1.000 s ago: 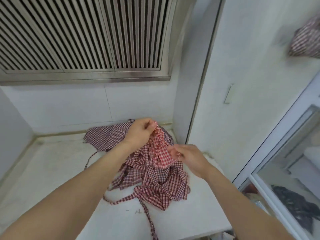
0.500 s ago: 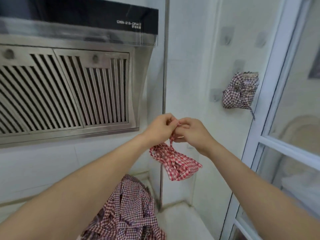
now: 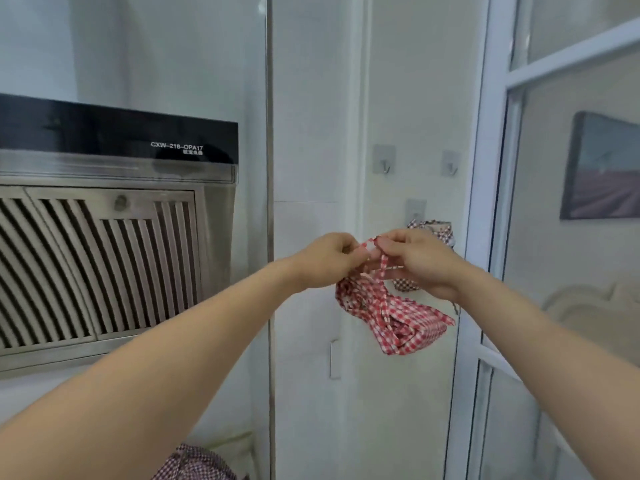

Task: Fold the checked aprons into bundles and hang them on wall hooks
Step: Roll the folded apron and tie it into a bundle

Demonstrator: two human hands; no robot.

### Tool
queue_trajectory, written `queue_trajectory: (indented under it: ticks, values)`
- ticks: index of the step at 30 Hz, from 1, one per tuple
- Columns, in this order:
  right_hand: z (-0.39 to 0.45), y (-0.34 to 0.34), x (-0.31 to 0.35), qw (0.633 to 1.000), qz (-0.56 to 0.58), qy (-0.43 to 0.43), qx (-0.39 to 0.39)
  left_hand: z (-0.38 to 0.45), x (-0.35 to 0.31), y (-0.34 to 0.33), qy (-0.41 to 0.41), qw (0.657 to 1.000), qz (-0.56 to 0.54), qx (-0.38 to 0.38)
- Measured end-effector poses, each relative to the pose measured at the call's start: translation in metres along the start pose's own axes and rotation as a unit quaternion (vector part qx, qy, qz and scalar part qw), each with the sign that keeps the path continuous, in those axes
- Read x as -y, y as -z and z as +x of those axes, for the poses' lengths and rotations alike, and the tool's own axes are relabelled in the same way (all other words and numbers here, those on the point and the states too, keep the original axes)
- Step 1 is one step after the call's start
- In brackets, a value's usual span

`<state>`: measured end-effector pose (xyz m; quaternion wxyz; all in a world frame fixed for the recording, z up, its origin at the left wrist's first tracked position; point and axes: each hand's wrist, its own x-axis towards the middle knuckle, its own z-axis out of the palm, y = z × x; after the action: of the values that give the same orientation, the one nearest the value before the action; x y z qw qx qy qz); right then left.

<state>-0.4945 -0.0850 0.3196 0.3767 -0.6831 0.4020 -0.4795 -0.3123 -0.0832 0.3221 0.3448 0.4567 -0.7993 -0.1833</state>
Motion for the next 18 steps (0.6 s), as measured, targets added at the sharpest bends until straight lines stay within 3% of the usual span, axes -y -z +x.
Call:
queue_trajectory:
  ticks: [2, 5, 9, 11, 13, 18]
  values:
    - [0.002, 0.018, -0.001, 1.0, 0.003, -0.008, -0.03, 0.012, -0.009, -0.019, -0.005, 0.998, -0.047, 0.052]
    - [0.009, 0.051, -0.008, 0.995, -0.036, -0.017, -0.096, 0.031, -0.018, -0.05, -0.027, 0.996, -0.032, 0.081]
    - [0.015, 0.104, -0.022, 0.981, -0.145, -0.02, -0.126, 0.064, -0.02, -0.092, -0.12, 0.982, 0.143, -0.006]
    - [0.015, 0.125, -0.033, 0.976, -0.172, -0.036, -0.128, 0.079, -0.015, -0.107, -0.195, 0.951, 0.224, -0.081]
    - [0.017, 0.141, -0.048, 0.971, -0.191, -0.052, -0.133, 0.092, -0.011, -0.119, -0.257, 0.911, 0.308, -0.096]
    - [0.025, 0.164, -0.083, 0.964, -0.2, -0.099, -0.144, 0.109, -0.007, -0.142, -0.263, 0.81, 0.524, 0.03]
